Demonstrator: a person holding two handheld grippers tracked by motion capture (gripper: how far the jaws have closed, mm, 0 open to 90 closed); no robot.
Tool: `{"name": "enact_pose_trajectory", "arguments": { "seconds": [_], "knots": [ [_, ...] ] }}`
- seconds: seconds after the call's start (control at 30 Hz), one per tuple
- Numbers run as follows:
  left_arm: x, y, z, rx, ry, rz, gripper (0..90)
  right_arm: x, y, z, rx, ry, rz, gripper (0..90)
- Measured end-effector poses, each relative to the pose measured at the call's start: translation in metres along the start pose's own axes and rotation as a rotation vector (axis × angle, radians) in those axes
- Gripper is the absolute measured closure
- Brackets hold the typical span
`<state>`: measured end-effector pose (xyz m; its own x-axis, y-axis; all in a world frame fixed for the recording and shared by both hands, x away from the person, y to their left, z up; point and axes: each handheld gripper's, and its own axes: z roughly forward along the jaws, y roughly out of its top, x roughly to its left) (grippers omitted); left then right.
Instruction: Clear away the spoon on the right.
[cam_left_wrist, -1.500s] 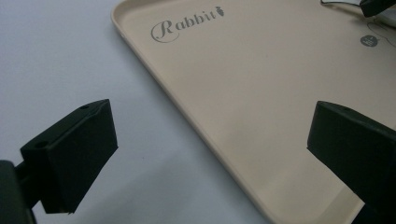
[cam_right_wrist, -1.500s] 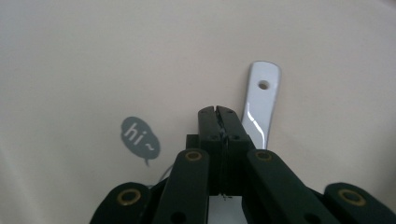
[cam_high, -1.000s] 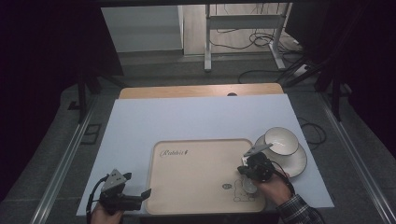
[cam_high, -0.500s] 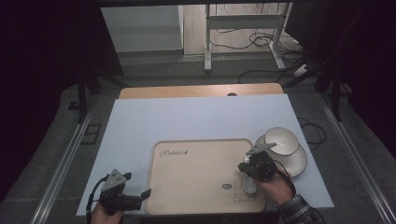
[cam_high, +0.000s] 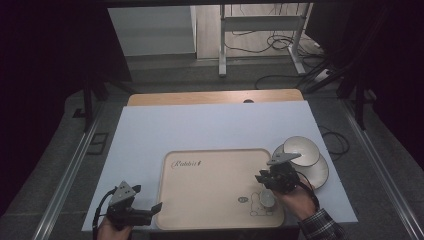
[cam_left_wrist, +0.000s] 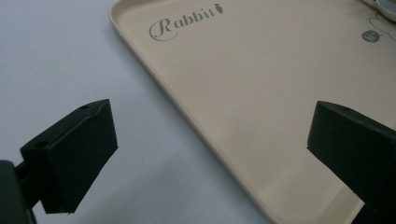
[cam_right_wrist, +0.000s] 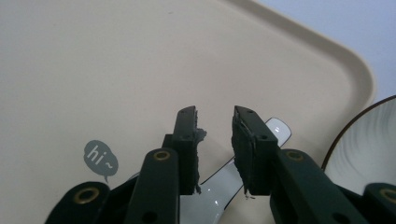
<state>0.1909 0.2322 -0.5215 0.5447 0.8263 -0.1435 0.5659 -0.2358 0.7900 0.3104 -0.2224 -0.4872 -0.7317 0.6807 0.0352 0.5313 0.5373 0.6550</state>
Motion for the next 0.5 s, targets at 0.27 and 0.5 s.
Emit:
{"name": "enact_pose_trajectory", "arguments": {
  "seconds": [0.27, 0.5],
  "knots": [
    [-0.0002, 0.0000, 0.0002, 0.000, 0.000, 0.003, 1.2, -0.0008, 0.0003, -0.0033, -0.017, -0.008, -0.003, 64.8],
    [-0.0003, 0.0000, 0.0001, 0.000, 0.001, 0.003, 1.2, 0.0015, 0.0011, -0.0078, -0.030, -0.014, -0.003, 59.5]
  ]
}}
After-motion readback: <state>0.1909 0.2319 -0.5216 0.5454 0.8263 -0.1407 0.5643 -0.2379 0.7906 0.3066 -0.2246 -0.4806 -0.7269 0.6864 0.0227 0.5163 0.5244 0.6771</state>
